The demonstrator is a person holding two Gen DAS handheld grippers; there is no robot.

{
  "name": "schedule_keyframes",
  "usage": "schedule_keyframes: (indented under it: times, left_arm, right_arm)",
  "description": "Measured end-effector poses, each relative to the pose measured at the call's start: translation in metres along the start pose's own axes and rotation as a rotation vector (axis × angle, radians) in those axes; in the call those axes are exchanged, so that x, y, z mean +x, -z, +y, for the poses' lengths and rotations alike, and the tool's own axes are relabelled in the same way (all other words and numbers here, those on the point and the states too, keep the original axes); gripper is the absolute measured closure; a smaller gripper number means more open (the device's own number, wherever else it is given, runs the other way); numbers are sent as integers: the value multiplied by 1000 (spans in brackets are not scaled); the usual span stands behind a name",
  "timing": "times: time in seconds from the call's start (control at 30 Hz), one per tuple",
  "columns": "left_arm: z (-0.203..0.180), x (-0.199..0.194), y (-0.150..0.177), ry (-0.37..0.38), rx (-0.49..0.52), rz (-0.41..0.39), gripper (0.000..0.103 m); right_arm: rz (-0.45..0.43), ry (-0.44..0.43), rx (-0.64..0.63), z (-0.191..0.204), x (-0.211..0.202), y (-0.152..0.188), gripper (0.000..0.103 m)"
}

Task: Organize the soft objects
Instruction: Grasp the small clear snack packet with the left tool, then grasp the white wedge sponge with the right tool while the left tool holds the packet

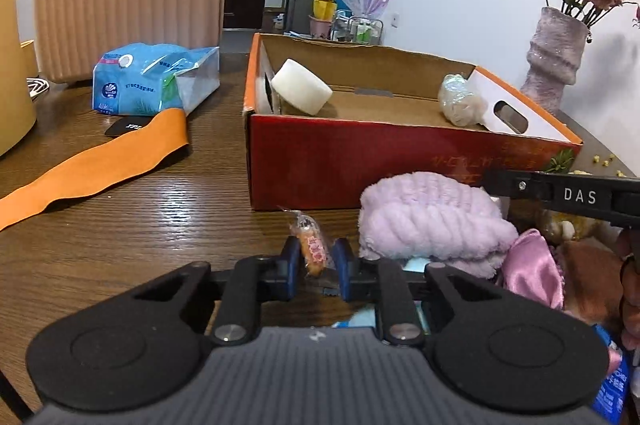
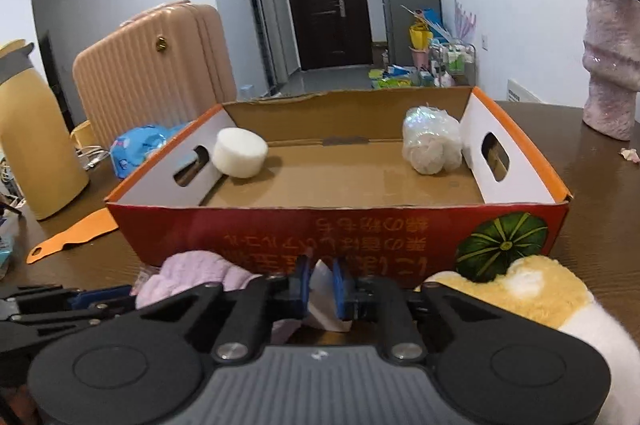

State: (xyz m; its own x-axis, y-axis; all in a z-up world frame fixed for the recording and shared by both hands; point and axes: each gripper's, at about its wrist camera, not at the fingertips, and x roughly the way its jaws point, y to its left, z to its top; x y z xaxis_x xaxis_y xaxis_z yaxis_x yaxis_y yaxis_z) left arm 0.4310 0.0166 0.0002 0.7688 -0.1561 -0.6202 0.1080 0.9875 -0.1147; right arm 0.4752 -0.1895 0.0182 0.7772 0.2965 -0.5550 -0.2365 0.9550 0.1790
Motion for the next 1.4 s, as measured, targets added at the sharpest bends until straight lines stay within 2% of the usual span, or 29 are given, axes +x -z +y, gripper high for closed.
schedule_keyframes:
  times: [0.13, 0.27, 0.4, 0.53, 0.6, 0.67, 0.83, 0.97, 1.03, 1.07, 1.1, 1.2, 1.23, 1.27, 1.3, 1.4]
  left_arm:
    - [-2, -7, -4, -29, 8, -24, 84]
    - [-3, -45, -6, -93, 12, -112, 84]
    - [-10, -98, 19, -57, -13, -144, 84]
    - [-23, -134, 64, 34, -59, -84, 84]
    - [-32, -148, 90, 76, -57, -63, 84]
    - [-39, -154, 107, 88, -37, -42, 84]
    - [-47, -175, 137, 121, 6, 15, 83]
    - [-50, -190, 156, 129, 28, 1, 61]
    - [-48, -193, 160, 125, 15, -7, 56]
    - [-47, -194, 160, 122, 6, -11, 56]
    - [-46, -194, 160, 118, 3, -13, 56]
    - [-46, -192, 159, 115, -1, -23, 56]
    - [-46, -189, 158, 122, -2, -21, 58]
    - [-46, -188, 157, 126, 5, -23, 72]
    - [-46, -187, 156, 127, 10, -18, 80]
    - [-40, -186, 154, 103, 25, -17, 83]
  right_arm:
    - [-24, -15, 7, -1, -6, 1, 96]
    - [-135, -36, -12, 2, -50, -3, 96]
    - [-193, -101, -65, 11, -107, 10, 96]
    - [-147, -203, -128, 28, -153, 60, 96]
    - [-122, -210, -147, 34, -168, 88, 96]
    - [-95, -197, -170, 40, -178, 117, 96]
    - [-34, -185, -156, 42, -202, 169, 95]
    - [-34, -172, -140, 37, -223, 187, 85]
    - [-58, -186, -128, 37, -229, 188, 72]
    - [-68, -193, -131, 39, -231, 188, 62]
    - [-74, -208, -137, 43, -231, 187, 58]
    - [-73, -258, -151, 54, -222, 184, 57]
    - [-71, -266, -162, 59, -217, 184, 56]
    - [-64, -260, -177, 64, -212, 183, 56]
    - [-59, -254, -186, 68, -207, 182, 56]
    - [-31, -263, -201, 77, -195, 179, 49]
